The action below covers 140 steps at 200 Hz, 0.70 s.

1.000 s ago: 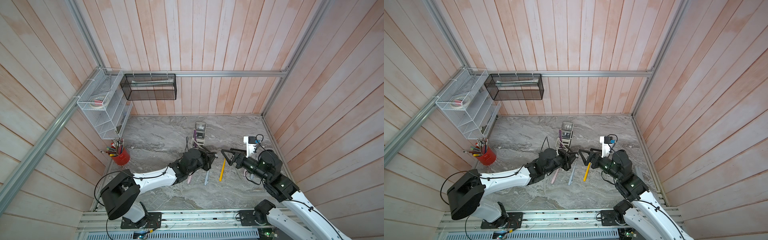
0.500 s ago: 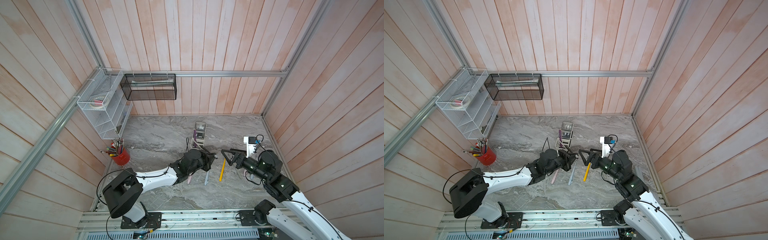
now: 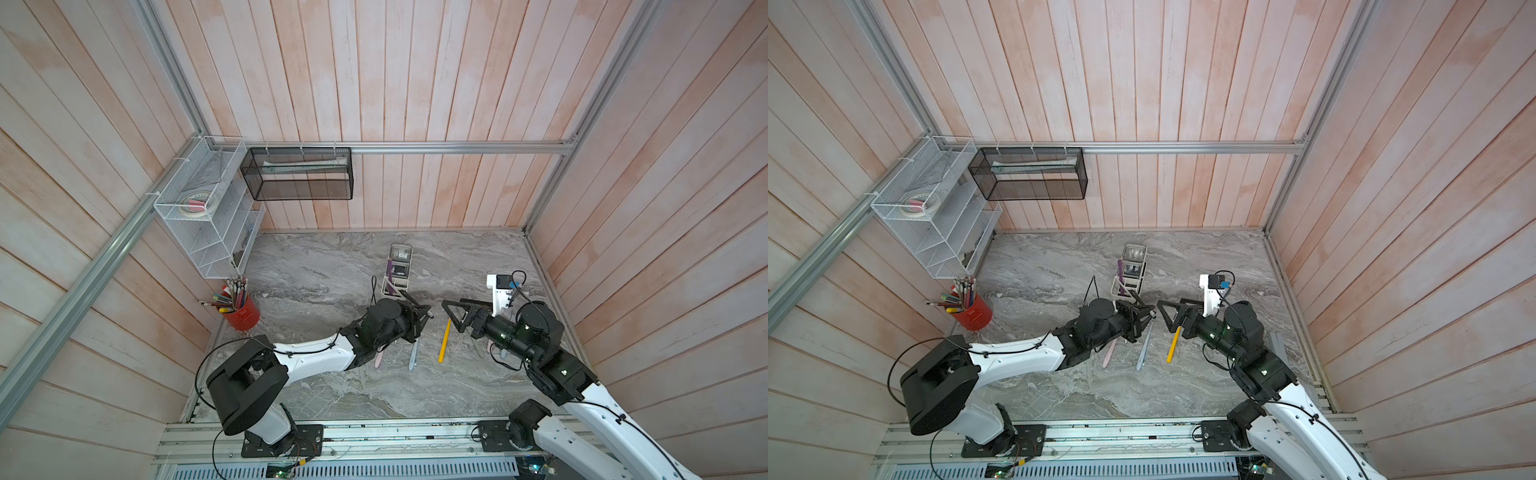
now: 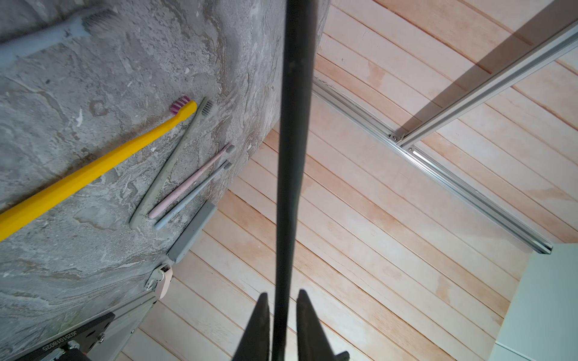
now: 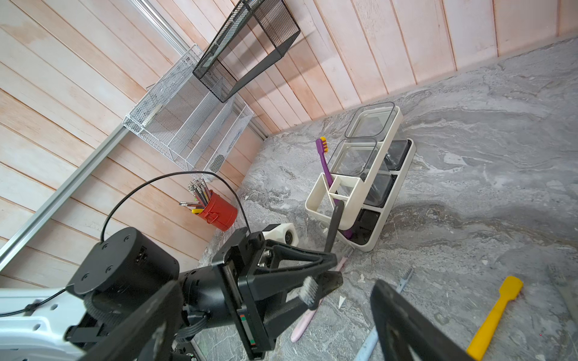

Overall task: Place the toothbrush into the toothbrush holder
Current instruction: Place the toothbrush in the toothbrush holder.

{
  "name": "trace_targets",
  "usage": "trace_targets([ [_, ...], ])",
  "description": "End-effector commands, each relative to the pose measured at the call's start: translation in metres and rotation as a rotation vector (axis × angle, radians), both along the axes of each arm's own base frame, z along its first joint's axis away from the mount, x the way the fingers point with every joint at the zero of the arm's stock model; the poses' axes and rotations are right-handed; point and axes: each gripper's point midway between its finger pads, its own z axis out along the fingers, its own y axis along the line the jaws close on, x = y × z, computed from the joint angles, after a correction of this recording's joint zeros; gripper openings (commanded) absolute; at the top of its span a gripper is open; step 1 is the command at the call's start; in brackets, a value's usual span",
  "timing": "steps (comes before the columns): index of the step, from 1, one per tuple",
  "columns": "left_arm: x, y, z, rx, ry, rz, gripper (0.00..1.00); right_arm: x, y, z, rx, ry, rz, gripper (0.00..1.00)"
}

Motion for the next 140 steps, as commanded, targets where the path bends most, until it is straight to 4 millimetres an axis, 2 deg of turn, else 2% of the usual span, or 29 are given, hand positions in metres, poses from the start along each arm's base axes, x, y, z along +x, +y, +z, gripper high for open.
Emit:
trace_targets([
  [1, 0.003, 0.003, -0.007, -0.092, 0.14, 0.06, 0.22, -0.002, 0.0, -0.001, 0.01, 0.003, 0.007, 0.96],
  [25, 0.005, 0.004, -0.003, -0.098, 0.129, 0.064, 0.29, -0.002, 0.001, -0.001, 0.013, 0.002, 0.009, 0.96],
  [77, 0.008, 0.006, 0.0, -0.106, 0.118, 0.074, 0.26, -0.002, 0.001, -0.002, 0.013, 0.005, 0.011, 0.96],
  [140, 0.018, 0.013, 0.017, -0.117, 0.083, 0.097, 0.27, -0.002, 0.001, -0.001, 0.014, 0.005, 0.013, 0.96],
])
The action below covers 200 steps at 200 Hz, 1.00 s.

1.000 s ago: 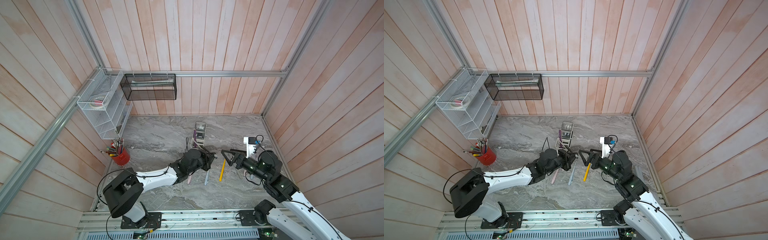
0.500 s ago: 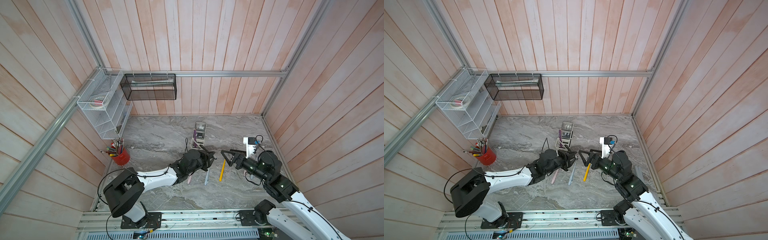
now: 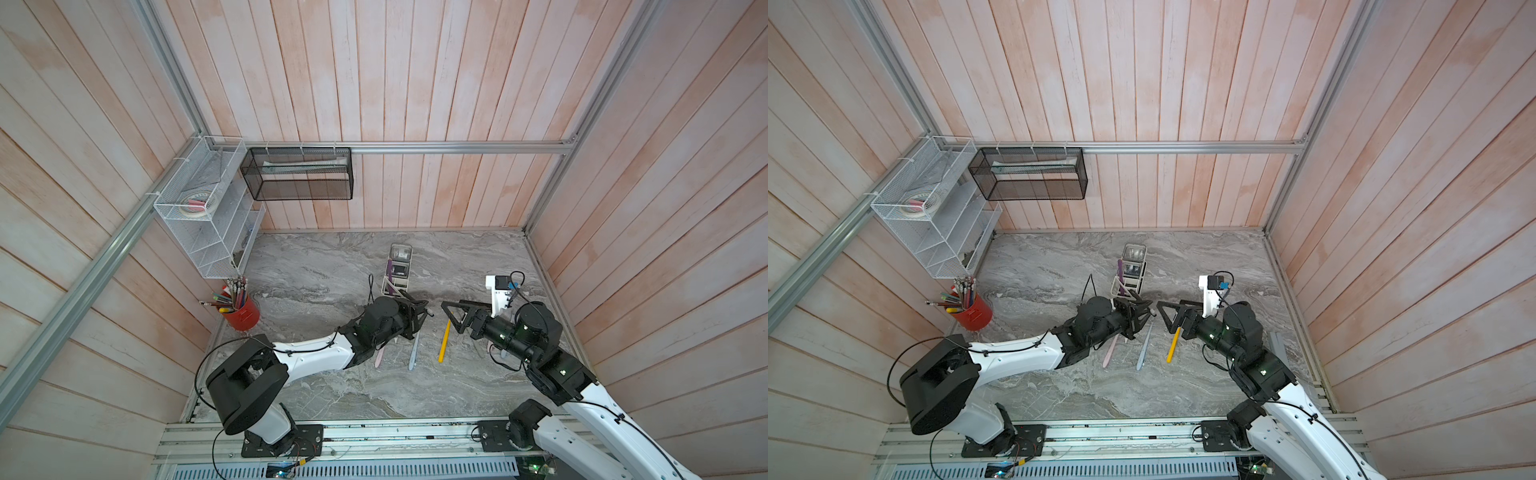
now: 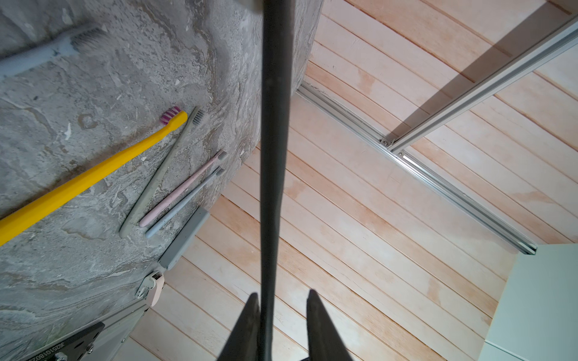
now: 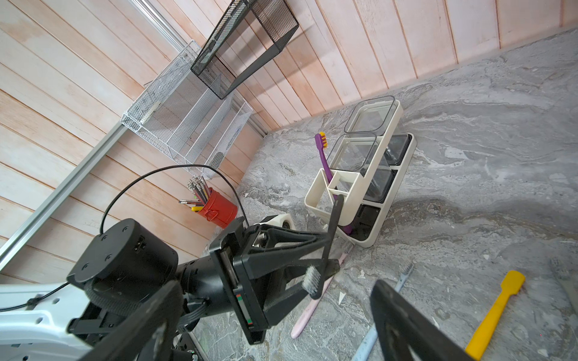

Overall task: Place the toothbrush into the toothbrush holder
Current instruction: Place the toothbrush in the toothbrush holder.

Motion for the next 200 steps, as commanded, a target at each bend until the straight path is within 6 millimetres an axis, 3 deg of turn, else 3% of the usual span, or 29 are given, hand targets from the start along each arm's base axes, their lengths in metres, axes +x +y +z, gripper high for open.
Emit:
trace_targets([
  [1, 0.007, 0.006, 0.013, -0.105, 0.093, 0.067, 0.27, -0.002, 0.0, 0.003, 0.013, -0.008, 0.01, 0.95],
  [106, 0.024, 0.013, 0.031, -0.108, 0.055, 0.099, 0.27, -0.001, 0.002, 0.003, 0.014, -0.008, 0.014, 0.96],
  [169, 0.029, 0.033, 0.032, -0.106, 0.046, 0.141, 0.27, -0.001, 0.002, 0.003, 0.01, -0.006, 0.016, 0.96],
  [200, 0.032, 0.038, 0.046, -0.093, 0.0, 0.143, 0.27, -0.001, 0.002, 0.001, 0.011, -0.003, 0.014, 0.96],
])
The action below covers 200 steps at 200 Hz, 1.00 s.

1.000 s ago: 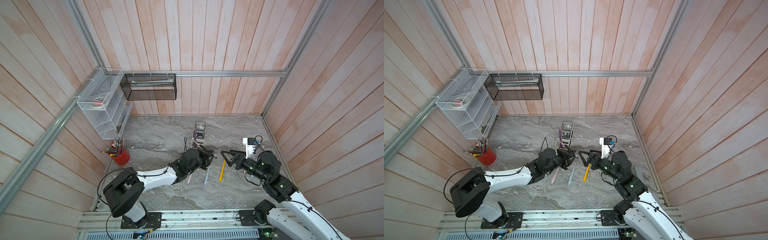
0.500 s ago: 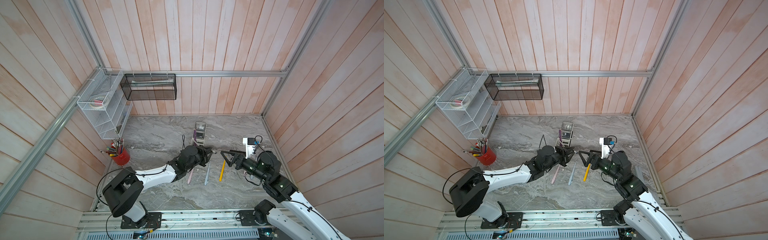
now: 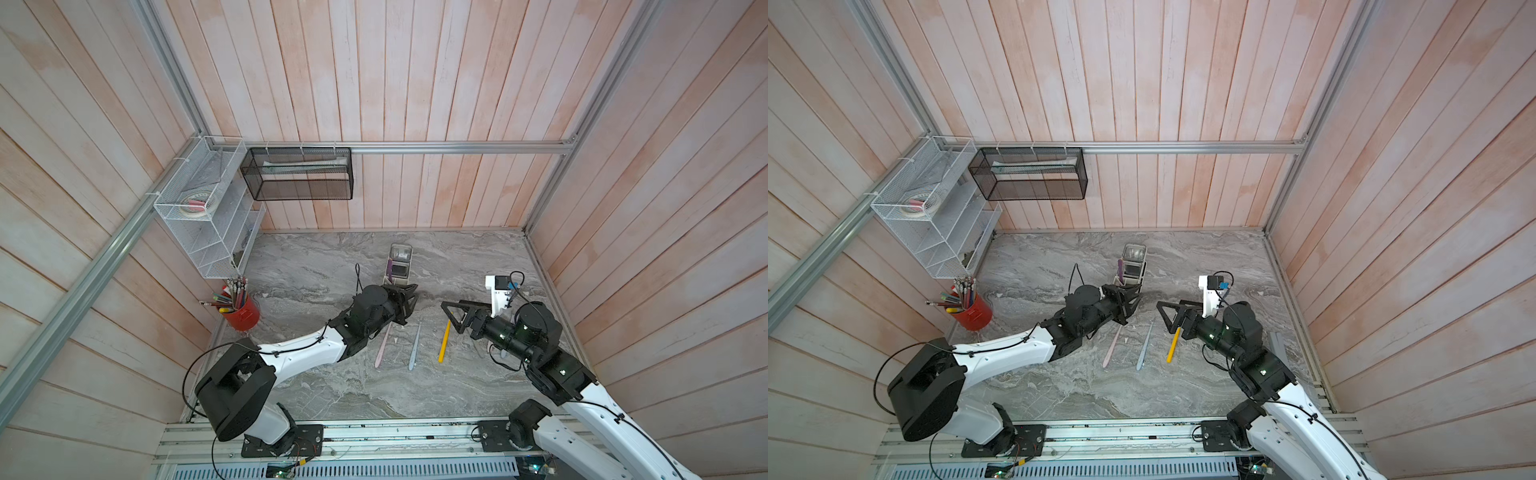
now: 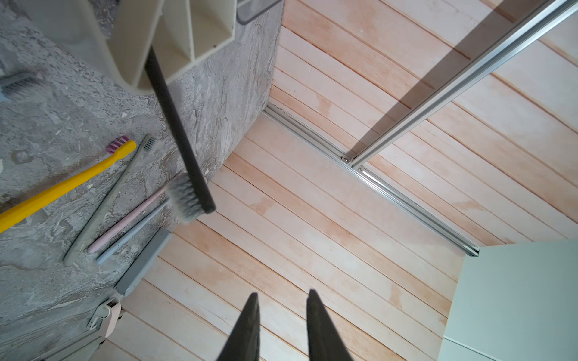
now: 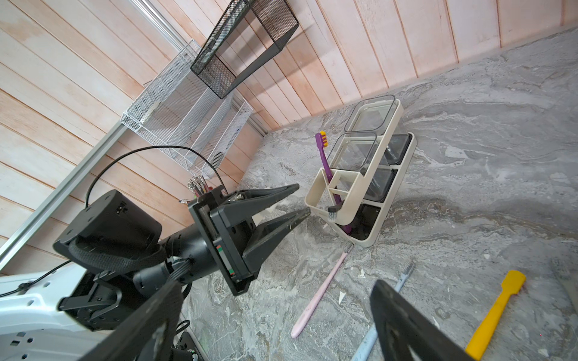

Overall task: Place the toothbrush into the toothbrush holder
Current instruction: Place the toothbrush in the toothbrush holder.

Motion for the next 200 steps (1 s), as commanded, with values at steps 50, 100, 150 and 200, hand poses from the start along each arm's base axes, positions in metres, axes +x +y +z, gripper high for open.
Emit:
trace_targets([
  [50, 0.007, 0.02, 0.059, 0.099, -0.128, 0.032, 0.27, 0.002, -0.001, -0.005, -0.01, 0.005, -0.011, 0.95],
  [100, -0.002, 0.073, 0.077, 0.468, -0.274, 0.082, 0.32, 0.015, 0.004, -0.06, -0.168, 0.134, -0.008, 0.93],
  [150, -0.029, 0.123, 0.047, 0.826, -0.295, 0.032, 0.43, 0.023, 0.003, -0.076, -0.195, 0.137, -0.032, 0.92],
  [200, -0.062, 0.169, -0.003, 1.068, -0.225, -0.03, 0.58, 0.028, -0.004, -0.114, -0.299, 0.23, -0.063, 0.9],
])
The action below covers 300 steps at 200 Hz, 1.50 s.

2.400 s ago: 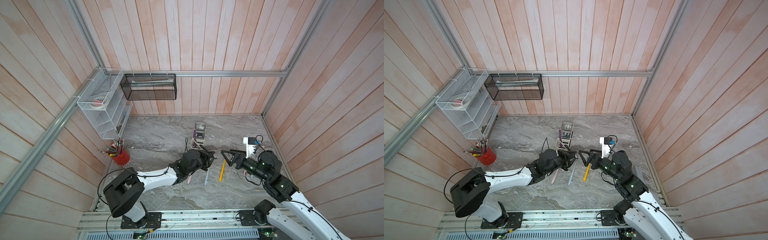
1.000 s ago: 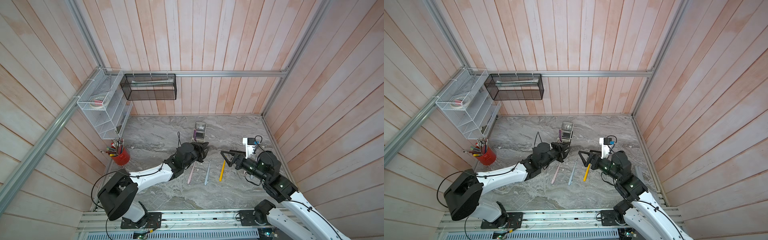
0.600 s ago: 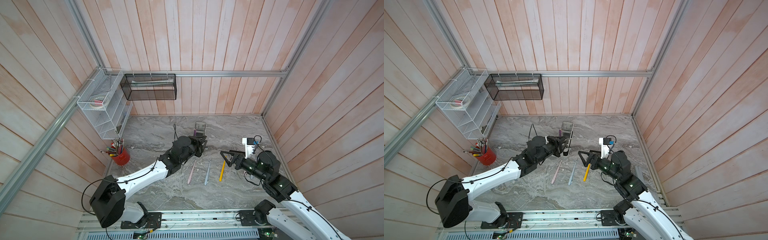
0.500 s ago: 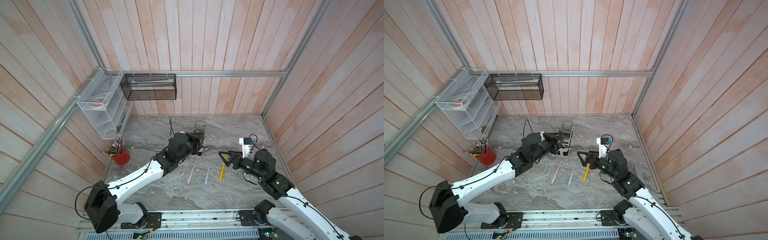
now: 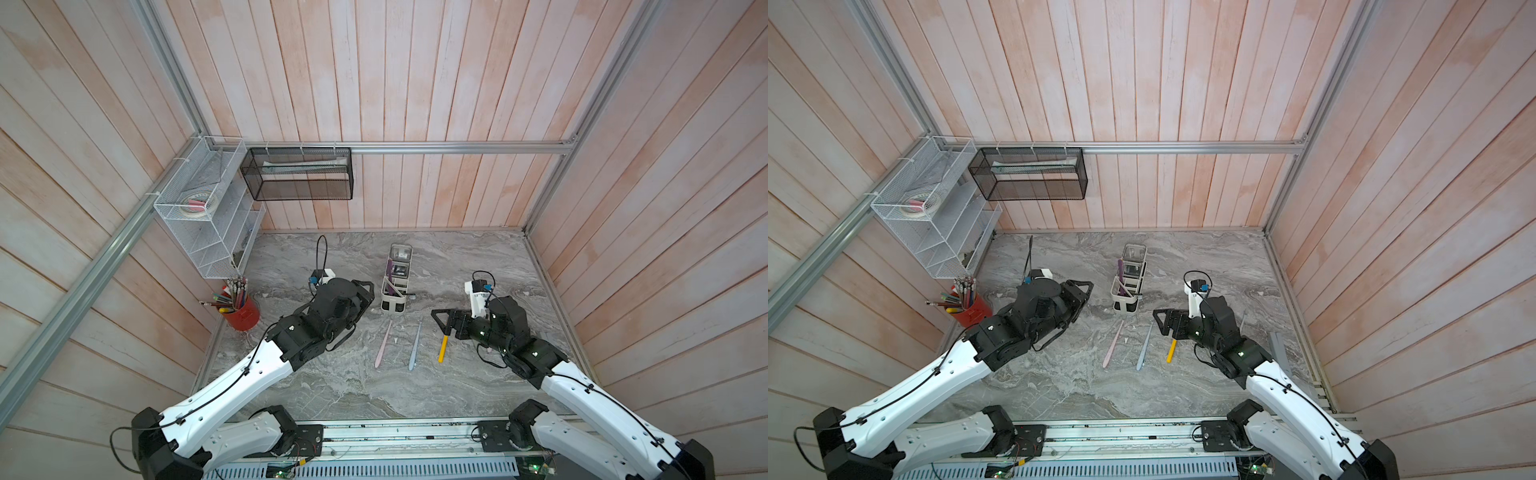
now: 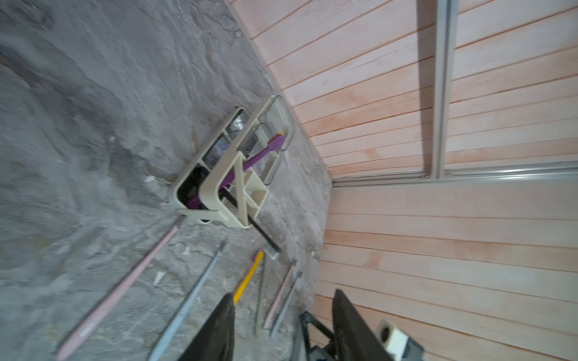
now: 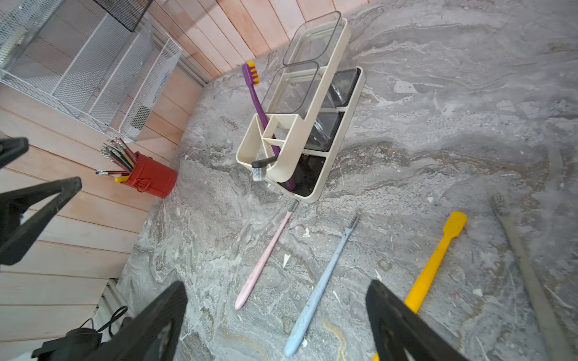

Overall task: Place the toothbrush into the toothbrush holder
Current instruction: Place the toothbrush in the toothbrush holder, then pick up the toothbrush from the center of the board.

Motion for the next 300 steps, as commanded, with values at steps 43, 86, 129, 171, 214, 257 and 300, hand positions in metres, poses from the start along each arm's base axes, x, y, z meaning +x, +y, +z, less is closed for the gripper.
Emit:
trace_targets([
  [43, -0.048, 0.057, -0.063, 0.408, 0.106, -0.02, 0.7, 0.006, -0.022, -0.06, -0.193, 0.146, -0.093, 0.88],
  [86, -0.069, 0.074, -0.085, 0.494, 0.16, -0.01, 0.84, 0.015, -0.033, -0.093, -0.32, 0.236, -0.139, 0.82],
  [129, -0.08, 0.079, -0.103, 0.466, 0.175, -0.022, 0.93, 0.023, -0.053, -0.103, -0.426, 0.248, -0.22, 0.78],
  [171, -0.08, 0.085, -0.107, 0.48, 0.165, -0.004, 0.97, 0.031, -0.046, -0.105, -0.441, 0.257, -0.194, 0.66],
  [214, -0.082, 0.089, -0.116, 0.523, 0.193, -0.005, 0.98, 0.037, -0.044, -0.116, -0.492, 0.291, -0.184, 0.62],
  [257, -0.082, 0.084, -0.123, 0.497, 0.185, -0.016, 0.98, 0.042, -0.04, -0.128, -0.516, 0.323, -0.17, 0.57],
  [300, -0.082, 0.086, -0.125, 0.507, 0.189, -0.016, 0.98, 0.046, -0.038, -0.141, -0.538, 0.348, -0.161, 0.53],
])
